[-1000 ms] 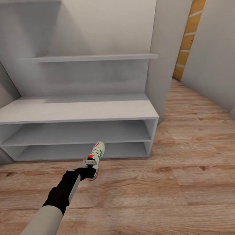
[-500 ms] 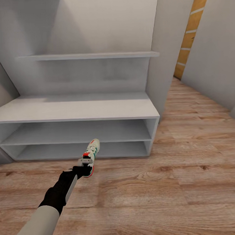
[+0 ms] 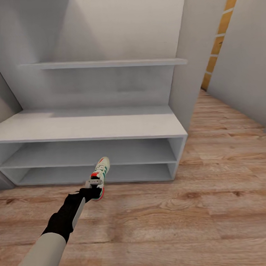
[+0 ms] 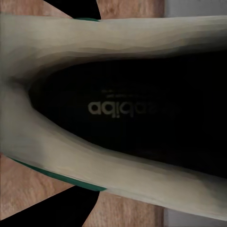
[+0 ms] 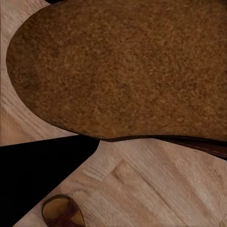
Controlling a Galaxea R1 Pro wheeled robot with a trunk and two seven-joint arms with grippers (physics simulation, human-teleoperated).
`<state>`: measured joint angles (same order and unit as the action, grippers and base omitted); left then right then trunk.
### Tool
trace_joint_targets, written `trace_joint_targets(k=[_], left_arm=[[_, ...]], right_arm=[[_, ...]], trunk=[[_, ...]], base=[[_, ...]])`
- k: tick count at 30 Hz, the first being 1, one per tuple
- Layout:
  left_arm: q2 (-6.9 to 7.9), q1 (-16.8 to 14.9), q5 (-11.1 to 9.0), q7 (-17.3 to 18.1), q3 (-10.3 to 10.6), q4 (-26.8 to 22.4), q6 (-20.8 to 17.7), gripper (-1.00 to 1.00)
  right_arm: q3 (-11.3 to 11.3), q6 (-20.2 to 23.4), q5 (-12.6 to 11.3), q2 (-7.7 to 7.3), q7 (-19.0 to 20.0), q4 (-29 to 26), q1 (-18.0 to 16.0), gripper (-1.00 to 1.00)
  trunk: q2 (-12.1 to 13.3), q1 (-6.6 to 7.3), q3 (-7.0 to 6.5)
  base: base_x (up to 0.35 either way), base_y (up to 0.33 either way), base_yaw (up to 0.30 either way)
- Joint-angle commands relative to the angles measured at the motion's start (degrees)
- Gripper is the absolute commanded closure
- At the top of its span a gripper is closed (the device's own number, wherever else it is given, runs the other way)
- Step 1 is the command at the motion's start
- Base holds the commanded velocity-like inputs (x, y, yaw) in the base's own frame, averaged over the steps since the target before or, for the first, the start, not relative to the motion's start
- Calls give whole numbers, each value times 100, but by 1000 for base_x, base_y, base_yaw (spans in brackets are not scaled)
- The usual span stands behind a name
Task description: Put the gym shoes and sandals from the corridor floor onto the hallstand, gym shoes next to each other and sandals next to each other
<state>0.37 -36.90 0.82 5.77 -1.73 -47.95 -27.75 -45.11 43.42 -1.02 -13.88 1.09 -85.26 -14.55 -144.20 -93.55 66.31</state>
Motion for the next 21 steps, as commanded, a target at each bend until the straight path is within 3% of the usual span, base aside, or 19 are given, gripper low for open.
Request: trace_joint_targets(k=[1,7,16,21], left_arm=[[-2,-2,9,32,-20,-9,-29,100],[-9,-2,6,32,-28,-11,-29,100],[-19,-2,-2,30,-29,-12,-29,100],[-20,-2,-3,30,-29,-12,-29,100]], right_arm=[[-6,36,-29,0,-4,-9,-4,100],[-6,35,-29,0,-4,-9,-4,100],[-4,35,-29,0,0,-9,-4,100],[375,27,-22,0,5,-9,-4,100]], trunk=[[-2,-1,5],[-2,-1,5],[-2,-1,5],[-2,-1,5]], base=[[217,198,0],[198,148,0],[115,14,0],[138,0,0]])
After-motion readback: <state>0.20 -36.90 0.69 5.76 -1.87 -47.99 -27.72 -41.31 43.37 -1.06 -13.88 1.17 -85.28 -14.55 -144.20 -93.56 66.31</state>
